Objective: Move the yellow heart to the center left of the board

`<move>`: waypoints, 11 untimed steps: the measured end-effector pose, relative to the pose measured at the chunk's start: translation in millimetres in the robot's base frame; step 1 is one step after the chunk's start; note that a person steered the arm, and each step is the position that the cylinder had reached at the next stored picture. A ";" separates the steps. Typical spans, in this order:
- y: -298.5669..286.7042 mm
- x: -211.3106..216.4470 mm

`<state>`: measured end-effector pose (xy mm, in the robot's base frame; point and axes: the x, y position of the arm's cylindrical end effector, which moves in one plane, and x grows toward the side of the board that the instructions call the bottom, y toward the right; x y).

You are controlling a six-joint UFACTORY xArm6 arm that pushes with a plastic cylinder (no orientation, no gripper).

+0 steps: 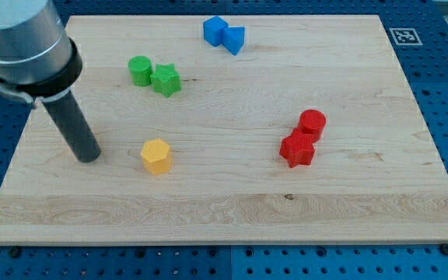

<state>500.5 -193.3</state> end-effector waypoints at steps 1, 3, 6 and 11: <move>0.0 -22.7; 0.0 -62.9; 12.9 -53.1; -15.2 4.7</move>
<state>505.2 -208.5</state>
